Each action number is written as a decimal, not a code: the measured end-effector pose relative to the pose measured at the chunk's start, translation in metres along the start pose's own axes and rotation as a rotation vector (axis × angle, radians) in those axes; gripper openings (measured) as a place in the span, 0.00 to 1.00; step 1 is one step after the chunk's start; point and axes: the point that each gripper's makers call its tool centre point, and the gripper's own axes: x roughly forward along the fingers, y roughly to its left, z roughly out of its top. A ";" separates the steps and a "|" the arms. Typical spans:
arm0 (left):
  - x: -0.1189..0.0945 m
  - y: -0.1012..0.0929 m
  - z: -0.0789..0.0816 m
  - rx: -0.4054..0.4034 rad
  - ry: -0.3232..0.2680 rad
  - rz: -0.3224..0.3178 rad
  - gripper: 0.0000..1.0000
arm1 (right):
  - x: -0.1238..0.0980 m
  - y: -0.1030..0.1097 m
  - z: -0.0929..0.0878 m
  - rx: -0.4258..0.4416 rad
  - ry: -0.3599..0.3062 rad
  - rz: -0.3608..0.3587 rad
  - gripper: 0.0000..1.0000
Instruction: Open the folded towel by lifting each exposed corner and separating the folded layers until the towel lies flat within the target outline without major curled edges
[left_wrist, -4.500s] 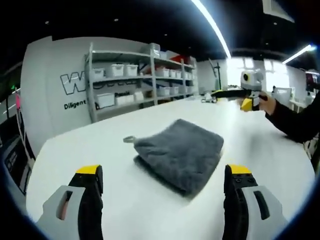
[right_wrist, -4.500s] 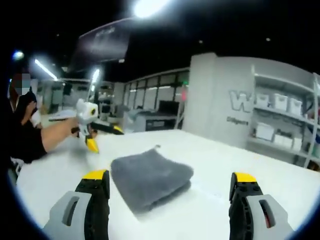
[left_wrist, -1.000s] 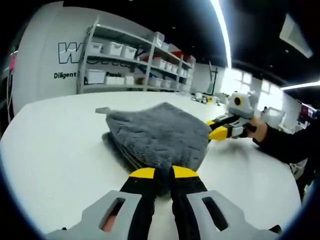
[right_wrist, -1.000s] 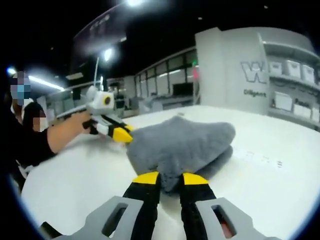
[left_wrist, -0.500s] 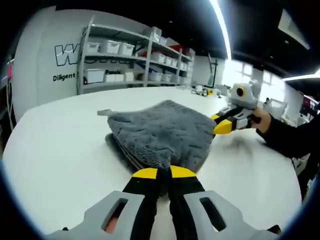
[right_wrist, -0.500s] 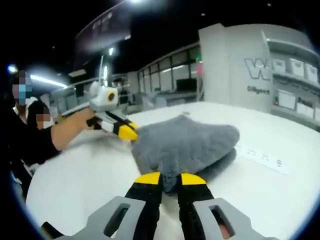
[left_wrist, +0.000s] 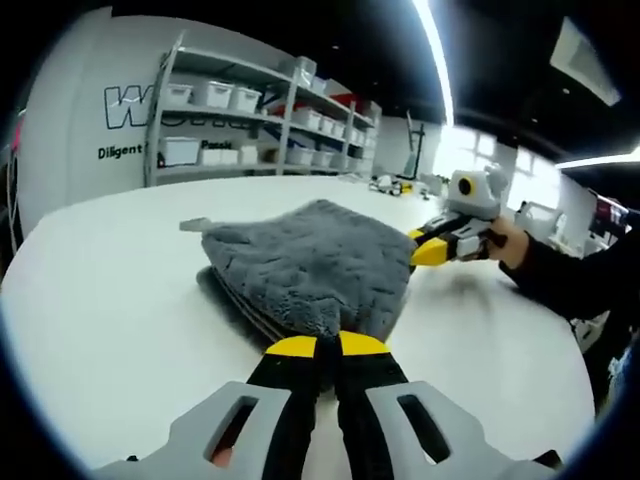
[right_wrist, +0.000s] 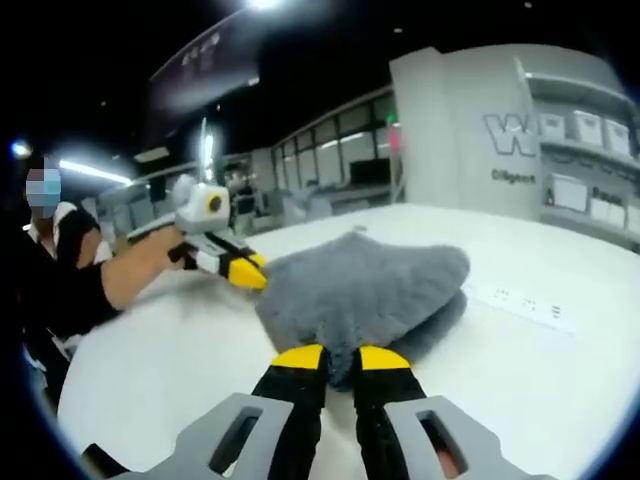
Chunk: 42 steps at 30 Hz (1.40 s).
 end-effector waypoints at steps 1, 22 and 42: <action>0.000 -0.001 -0.001 -0.006 -0.001 -0.002 0.04 | -0.001 0.001 0.000 -0.005 0.002 0.001 0.04; -0.013 -0.037 -0.012 0.020 0.031 0.022 0.04 | -0.028 0.031 -0.016 -0.005 0.021 0.016 0.04; -0.031 -0.069 -0.032 -0.009 0.022 -0.017 0.03 | -0.046 0.057 -0.032 0.018 -0.001 0.057 0.05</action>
